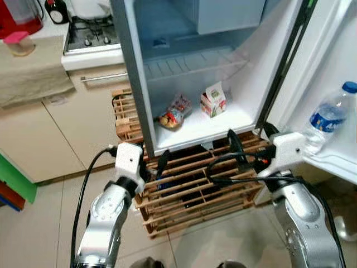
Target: Restocking fridge
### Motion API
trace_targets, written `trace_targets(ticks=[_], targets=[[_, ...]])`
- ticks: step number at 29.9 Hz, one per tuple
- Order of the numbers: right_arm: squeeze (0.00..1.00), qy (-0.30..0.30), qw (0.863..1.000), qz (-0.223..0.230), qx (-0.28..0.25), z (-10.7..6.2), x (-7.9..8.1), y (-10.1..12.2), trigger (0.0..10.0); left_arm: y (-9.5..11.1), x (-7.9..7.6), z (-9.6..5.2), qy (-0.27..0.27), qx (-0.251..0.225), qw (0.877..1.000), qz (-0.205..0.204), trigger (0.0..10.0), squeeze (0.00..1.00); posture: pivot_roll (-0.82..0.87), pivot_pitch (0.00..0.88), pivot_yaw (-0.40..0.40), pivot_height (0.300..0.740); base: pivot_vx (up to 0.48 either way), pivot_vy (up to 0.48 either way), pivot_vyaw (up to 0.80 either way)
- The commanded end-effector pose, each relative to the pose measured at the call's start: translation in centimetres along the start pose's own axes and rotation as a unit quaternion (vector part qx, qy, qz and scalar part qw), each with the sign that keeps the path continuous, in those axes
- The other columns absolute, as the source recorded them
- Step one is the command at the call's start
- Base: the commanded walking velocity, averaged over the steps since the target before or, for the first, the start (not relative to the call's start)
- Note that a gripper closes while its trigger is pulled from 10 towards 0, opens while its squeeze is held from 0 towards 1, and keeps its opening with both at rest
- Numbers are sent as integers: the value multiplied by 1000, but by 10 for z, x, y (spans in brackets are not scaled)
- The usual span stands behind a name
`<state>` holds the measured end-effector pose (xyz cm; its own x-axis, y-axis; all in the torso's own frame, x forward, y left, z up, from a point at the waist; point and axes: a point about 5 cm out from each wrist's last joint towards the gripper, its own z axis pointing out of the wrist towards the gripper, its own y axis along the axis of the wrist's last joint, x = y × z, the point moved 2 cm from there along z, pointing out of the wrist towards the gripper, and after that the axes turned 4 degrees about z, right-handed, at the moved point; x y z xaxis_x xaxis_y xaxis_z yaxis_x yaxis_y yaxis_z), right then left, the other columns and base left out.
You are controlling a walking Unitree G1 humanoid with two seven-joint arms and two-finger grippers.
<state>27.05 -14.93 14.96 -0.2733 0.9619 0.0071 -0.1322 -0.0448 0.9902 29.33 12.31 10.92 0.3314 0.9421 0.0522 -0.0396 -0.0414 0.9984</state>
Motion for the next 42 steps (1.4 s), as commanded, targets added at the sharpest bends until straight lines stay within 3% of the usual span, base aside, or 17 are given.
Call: trace_targets(ticks=[1,6,9,13,23,26,33,35,36,37,38,39,40,42], targets=[[0,-9,1000,0,8,-1,-5,-5,10000,-6,4,0,16,18,1000,-4,10000,0,-94,0,54,740,0,-480,0],[0,-34,999,7,42,-10,-13,-22,10000,-7,2,7,27,28,999,-3,10000,0,-119,0,70,740,0,-459,0],[0,-55,996,34,58,-11,-18,-30,10000,-6,4,10,39,26,999,-2,10000,0,-119,0,70,740,0,-446,0],[0,-48,997,18,50,-9,-20,-27,10000,-5,15,7,70,25,997,-3,10000,0,-126,0,86,740,0,-446,0],[0,-32,998,3,53,-7,-16,-31,10000,-6,28,9,127,29,992,3,10000,0,-126,0,84,740,0,-448,0],[0,-44,998,23,40,-3,-17,-24,10000,-7,33,11,146,33,989,-4,10000,0,-136,0,90,740,80,-425,0],[0,-12,998,24,64,-13,-11,-36,10000,-10,29,14,135,42,990,-1,10000,0,-138,0,91,740,261,-294,0],[0,59,986,32,154,-42,4,-71,10000,-21,26,17,111,74,991,18,10000,0,-139,0,95,740,0,0,0],[0,59,986,32,154,-42,4,-71,10000,-21,26,17,111,74,991,18,10000,0,-139,0,95,740,0,0,0],[0,65,979,36,188,-52,5,-84,10000,-31,23,20,87,106,990,39,10000,0,-140,0,95,740,0,0,0],[0,62,973,35,219,-59,2,-95,10000,-43,22,22,66,147,985,56,10000,0,-140,0,95,740,0,0,0],[0,40,966,5,254,-66,-8,-109,10000,-60,20,22,37,203,976,74,10000,0,-142,0,96,740,0,0,0],[0,40,966,5,254,-66,-8,-109,10000,-60,20,22,37,203,976,74,10000,0,-142,0,96,740,0,0,0],[0,-7,955,-36,295,-75,-26,-125,10000,-79,23,20,11,271,958,90,10000,0,-144,0,94,740,0,0,0]])
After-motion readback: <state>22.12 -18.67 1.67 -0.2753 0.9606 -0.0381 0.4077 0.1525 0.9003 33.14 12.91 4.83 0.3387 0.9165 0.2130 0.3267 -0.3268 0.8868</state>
